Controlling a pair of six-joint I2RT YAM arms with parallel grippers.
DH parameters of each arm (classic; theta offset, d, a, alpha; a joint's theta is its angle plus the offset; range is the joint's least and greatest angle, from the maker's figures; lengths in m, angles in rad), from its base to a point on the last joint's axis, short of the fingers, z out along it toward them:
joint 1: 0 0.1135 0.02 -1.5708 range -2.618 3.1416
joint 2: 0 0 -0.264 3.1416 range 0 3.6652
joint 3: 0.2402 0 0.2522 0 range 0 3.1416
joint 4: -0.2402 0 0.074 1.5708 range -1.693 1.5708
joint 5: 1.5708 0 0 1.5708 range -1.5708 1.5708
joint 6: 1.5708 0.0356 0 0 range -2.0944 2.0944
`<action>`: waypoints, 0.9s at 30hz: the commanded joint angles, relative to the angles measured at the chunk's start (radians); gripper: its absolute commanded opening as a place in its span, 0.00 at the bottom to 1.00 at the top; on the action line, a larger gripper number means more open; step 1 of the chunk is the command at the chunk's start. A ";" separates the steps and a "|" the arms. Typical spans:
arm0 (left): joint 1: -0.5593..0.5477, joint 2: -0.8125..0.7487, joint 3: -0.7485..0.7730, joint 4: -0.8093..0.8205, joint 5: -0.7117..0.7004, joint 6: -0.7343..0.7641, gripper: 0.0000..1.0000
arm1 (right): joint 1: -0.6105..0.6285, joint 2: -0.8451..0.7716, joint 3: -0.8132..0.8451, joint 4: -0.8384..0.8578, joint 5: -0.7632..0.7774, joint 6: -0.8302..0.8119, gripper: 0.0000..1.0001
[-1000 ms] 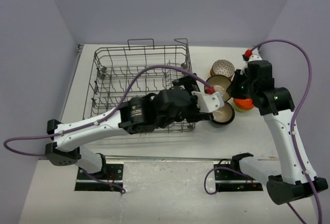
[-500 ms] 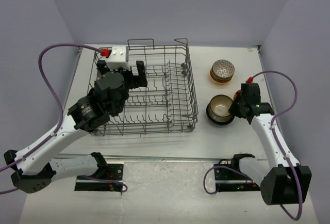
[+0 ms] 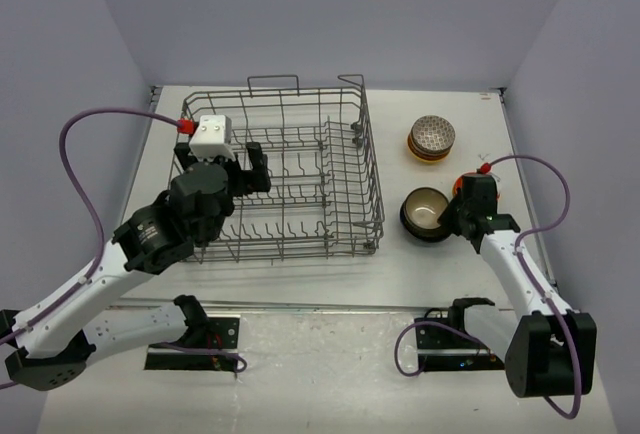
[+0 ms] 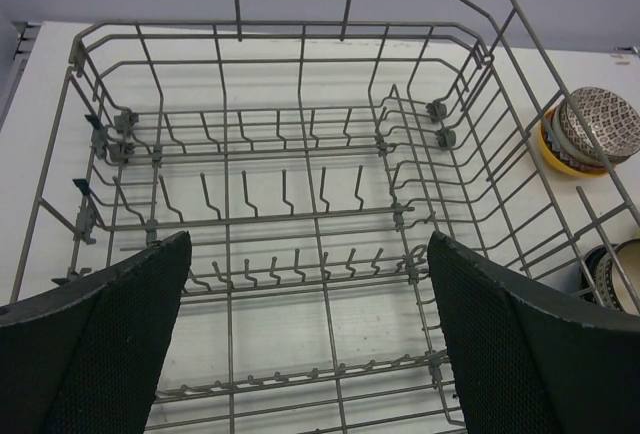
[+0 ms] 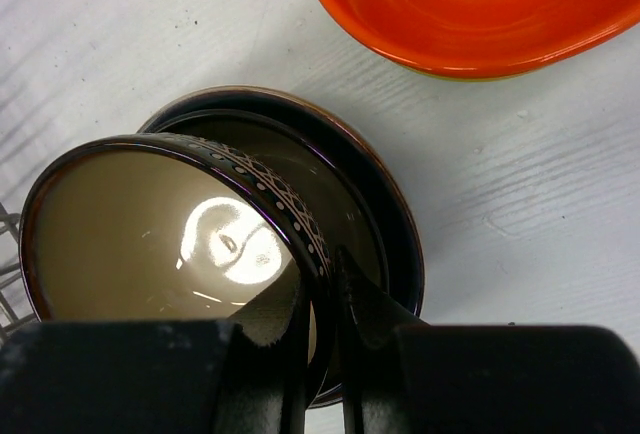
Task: Unload the bowls from the dish rack
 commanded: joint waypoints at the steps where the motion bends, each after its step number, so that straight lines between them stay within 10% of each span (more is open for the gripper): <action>1: 0.007 -0.032 -0.021 -0.019 -0.037 -0.025 1.00 | -0.008 -0.031 0.004 0.121 0.023 0.035 0.08; 18: 0.007 0.000 -0.056 -0.001 0.013 -0.003 1.00 | -0.008 -0.174 -0.002 0.043 0.043 0.021 0.39; 27: 0.007 -0.001 -0.064 -0.001 0.025 -0.008 1.00 | -0.008 -0.192 -0.038 0.038 0.029 0.026 0.09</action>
